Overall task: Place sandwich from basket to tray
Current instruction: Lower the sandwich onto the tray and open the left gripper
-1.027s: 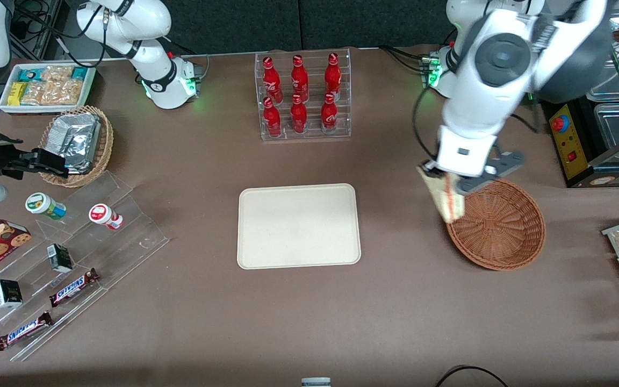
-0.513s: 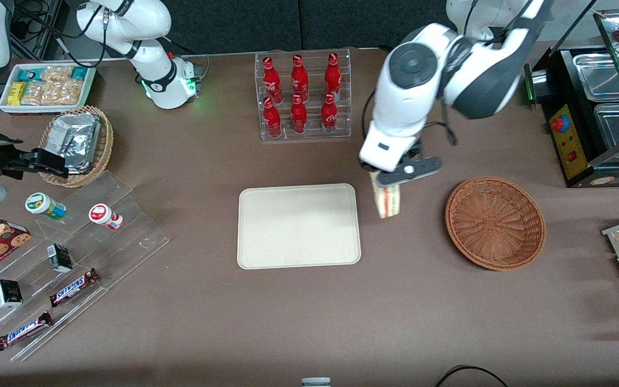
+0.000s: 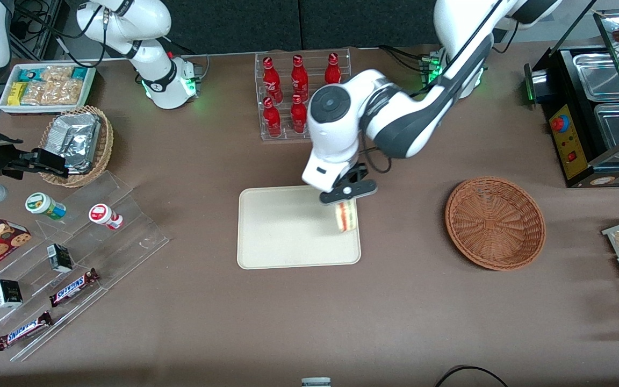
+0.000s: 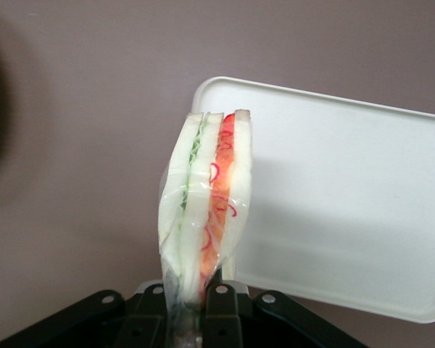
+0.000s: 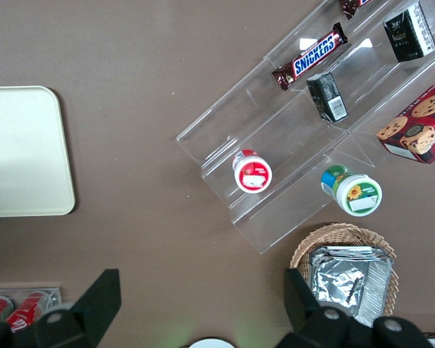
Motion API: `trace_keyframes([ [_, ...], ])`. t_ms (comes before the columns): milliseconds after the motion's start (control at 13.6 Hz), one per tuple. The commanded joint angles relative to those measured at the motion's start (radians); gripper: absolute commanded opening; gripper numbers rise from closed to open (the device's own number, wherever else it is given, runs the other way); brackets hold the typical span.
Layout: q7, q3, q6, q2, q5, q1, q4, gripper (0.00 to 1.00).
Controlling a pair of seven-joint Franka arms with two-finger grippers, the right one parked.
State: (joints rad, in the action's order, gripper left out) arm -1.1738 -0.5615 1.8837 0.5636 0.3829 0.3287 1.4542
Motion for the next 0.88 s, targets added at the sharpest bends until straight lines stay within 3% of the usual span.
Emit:
trace_keyframes([
  [0,-0.029,0.008,0.066,0.097,0.079,0.035,-0.061,0.05],
  [440,-0.027,0.009,0.184,0.226,0.204,0.075,-0.057,0.05],
  [807,-0.027,0.009,0.221,0.257,0.211,0.084,-0.051,0.05],
])
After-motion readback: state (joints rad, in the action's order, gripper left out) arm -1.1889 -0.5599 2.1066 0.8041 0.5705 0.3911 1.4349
